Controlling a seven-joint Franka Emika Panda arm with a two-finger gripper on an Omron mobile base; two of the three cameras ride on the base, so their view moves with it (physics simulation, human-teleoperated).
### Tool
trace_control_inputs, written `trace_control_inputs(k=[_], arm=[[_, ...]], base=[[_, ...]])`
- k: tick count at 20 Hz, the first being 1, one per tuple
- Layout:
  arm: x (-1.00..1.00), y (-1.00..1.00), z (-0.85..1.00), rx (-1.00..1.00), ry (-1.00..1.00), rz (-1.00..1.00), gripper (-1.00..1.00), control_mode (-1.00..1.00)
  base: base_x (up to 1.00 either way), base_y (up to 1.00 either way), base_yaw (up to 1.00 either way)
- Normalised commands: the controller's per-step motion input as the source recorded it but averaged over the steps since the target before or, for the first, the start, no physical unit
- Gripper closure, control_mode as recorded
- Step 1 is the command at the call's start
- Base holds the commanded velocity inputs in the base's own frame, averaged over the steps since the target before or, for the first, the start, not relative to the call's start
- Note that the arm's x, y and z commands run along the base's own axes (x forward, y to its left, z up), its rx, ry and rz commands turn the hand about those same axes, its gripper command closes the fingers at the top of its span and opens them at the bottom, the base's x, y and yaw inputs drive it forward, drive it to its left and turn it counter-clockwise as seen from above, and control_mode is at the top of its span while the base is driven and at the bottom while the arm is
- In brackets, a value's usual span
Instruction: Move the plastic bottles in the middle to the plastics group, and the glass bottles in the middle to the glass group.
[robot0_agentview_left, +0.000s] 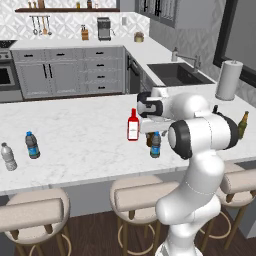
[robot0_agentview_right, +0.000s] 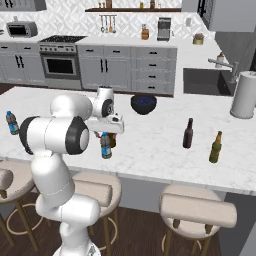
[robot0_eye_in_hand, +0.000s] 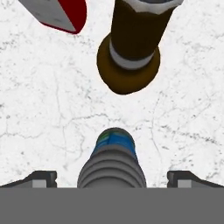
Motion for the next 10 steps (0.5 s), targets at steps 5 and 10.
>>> trace_control_inputs(k=[5, 10], arm=[[-0.06, 0.00, 0.00, 0.00, -0.03, -0.10, -1.00, -1.00], [-0.13, 0.00, 0.02, 0.00, -0.06, -0.12, -1.00, -1.00]], base=[[0.00, 0.00, 0.00], [0.00, 0.00, 0.00]])
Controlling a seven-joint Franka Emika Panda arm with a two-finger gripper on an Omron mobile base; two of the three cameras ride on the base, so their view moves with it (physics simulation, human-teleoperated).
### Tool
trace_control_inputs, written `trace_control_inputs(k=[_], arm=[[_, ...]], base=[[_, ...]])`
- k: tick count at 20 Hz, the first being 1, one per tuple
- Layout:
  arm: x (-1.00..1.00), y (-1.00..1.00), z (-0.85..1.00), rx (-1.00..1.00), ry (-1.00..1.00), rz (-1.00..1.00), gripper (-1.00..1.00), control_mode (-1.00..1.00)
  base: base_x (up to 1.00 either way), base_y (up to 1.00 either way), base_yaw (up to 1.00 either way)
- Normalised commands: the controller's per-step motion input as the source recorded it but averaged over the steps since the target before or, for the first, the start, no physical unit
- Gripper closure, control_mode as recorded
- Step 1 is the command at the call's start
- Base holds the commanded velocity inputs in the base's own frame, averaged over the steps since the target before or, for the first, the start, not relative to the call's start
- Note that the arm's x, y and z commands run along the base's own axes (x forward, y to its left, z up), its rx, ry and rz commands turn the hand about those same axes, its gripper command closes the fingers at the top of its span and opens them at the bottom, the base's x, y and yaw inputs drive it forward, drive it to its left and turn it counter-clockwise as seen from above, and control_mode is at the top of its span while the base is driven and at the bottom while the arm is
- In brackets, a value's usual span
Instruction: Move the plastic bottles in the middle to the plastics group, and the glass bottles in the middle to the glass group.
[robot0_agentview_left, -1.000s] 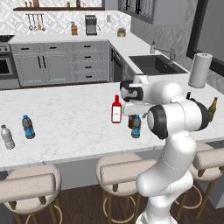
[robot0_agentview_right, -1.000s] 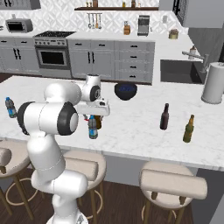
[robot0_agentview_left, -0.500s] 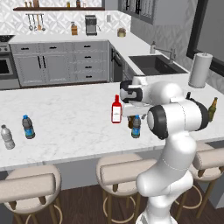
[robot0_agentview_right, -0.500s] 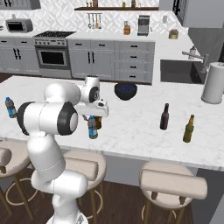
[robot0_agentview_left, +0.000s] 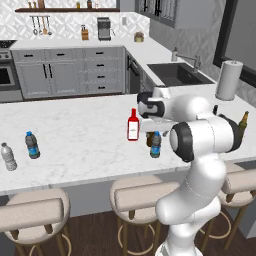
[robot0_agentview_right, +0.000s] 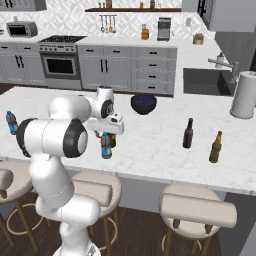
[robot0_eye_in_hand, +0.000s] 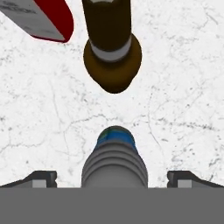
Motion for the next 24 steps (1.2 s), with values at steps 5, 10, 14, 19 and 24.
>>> trace_control_inputs(k=[5, 10, 14, 19, 24], arm=[[-0.12, 0.00, 0.05, -0.03, -0.07, -0.12, -1.00, -1.00], [-0.02, 0.00, 0.12, -0.05, -0.03, -0.11, -1.00, -1.00], [-0.01, 0.00, 0.19, -0.04, 0.00, -0.11, -1.00, -1.00], [-0.19, 0.00, 0.06, 0.00, 0.01, -0.11, -1.00, -1.00], [0.02, 0.00, -0.22, -0.03, -0.02, -0.04, -1.00, -1.00]], base=[[0.00, 0.00, 0.00], [0.00, 0.00, 0.00], [0.00, 0.00, 0.00], [0.00, 0.00, 0.00], [0.00, 0.00, 0.00]])
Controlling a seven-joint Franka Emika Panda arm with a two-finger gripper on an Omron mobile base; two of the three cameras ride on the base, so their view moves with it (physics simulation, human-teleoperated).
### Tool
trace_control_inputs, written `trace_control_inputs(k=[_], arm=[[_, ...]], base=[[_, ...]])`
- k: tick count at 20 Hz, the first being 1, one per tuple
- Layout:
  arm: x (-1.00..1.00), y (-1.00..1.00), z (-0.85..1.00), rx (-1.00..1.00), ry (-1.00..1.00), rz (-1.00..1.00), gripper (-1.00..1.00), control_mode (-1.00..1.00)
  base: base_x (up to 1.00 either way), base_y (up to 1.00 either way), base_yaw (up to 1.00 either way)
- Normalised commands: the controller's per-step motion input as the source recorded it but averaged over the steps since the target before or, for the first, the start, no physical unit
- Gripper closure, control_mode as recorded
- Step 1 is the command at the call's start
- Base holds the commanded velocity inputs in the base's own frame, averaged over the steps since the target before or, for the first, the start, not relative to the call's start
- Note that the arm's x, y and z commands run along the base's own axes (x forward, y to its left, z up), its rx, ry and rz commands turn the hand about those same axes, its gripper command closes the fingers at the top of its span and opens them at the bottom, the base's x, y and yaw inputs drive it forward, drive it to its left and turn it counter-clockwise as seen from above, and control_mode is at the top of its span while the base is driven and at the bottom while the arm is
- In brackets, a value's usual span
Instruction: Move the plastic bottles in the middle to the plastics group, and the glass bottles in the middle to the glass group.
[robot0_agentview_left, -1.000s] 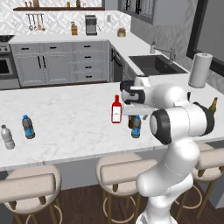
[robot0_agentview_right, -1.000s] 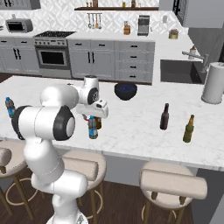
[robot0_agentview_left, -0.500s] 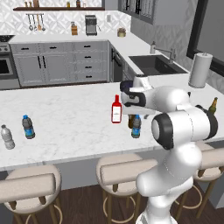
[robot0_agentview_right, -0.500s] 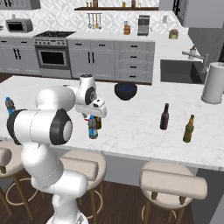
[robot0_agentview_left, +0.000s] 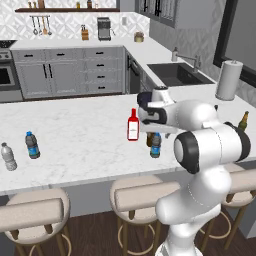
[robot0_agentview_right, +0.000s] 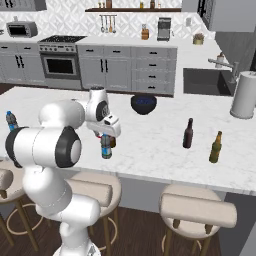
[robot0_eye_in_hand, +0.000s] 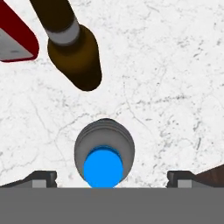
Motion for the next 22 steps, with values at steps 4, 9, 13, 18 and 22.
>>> trace_control_inputs(k=[4, 9, 13, 18, 22], arm=[[0.02, 0.00, -0.27, -0.04, -0.08, 0.00, -1.00, -1.00], [0.03, 0.00, -0.25, -0.01, 0.00, 0.00, -1.00, -1.00], [0.00, 0.00, -0.34, 0.00, 0.00, 0.00, 1.00, -1.00], [0.00, 0.00, -0.33, -0.01, 0.00, 0.00, 1.00, -1.00], [-0.24, -0.08, -0.17, -0.02, -0.05, 0.00, 1.00, -1.00]], base=[[0.00, 0.00, 0.00], [0.00, 0.00, 0.00], [0.00, 0.00, 0.00], [0.00, 0.00, 0.00], [0.00, 0.00, 0.00]])
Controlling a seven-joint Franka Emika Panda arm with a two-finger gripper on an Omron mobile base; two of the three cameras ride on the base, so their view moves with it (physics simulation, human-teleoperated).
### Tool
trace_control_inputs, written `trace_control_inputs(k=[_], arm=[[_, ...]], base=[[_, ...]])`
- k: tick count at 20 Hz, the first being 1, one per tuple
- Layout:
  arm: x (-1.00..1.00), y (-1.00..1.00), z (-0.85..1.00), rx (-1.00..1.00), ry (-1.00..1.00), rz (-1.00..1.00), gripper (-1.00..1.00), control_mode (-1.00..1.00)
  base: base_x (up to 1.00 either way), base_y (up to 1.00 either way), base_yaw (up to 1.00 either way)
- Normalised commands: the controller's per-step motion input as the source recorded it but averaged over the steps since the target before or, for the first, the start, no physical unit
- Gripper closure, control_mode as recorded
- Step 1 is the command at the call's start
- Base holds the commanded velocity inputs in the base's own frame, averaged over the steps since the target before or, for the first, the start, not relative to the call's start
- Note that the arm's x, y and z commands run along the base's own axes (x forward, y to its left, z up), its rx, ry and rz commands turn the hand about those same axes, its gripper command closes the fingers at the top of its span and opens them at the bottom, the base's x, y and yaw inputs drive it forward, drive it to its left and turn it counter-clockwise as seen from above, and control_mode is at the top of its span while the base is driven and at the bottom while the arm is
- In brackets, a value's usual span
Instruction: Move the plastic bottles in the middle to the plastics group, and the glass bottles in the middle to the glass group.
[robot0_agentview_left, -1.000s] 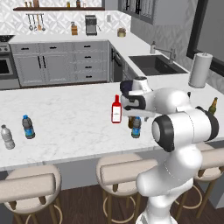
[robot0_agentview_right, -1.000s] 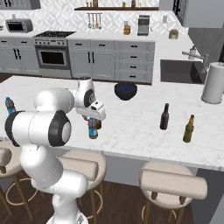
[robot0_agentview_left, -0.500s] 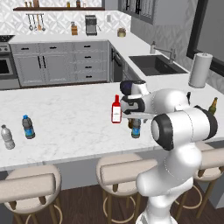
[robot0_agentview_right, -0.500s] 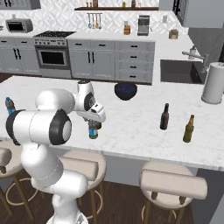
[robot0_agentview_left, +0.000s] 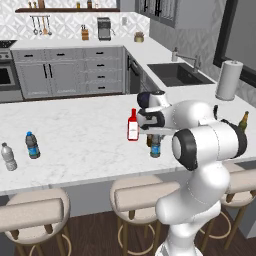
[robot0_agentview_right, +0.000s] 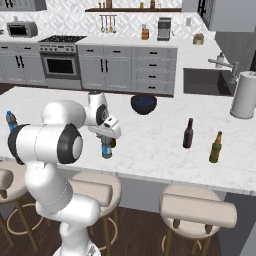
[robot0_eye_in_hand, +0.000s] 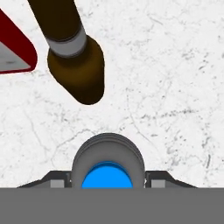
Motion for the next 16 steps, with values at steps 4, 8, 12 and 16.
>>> trace_control_inputs(k=[4, 8, 12, 16], arm=[[-0.52, -0.14, 0.25, 0.00, 0.00, 0.05, 1.00, -1.00], [-0.55, 0.17, 0.36, 0.00, 0.00, 0.16, 1.00, -1.00], [-0.41, 0.77, 0.21, 0.00, 0.00, 0.36, 1.00, -1.00], [-0.29, 0.96, 0.15, 0.00, 0.00, 0.39, 1.00, -1.00]], base=[[0.00, 0.00, 0.00], [0.00, 0.00, 0.00], [0.00, 0.00, 0.00], [0.00, 0.00, 0.00]])
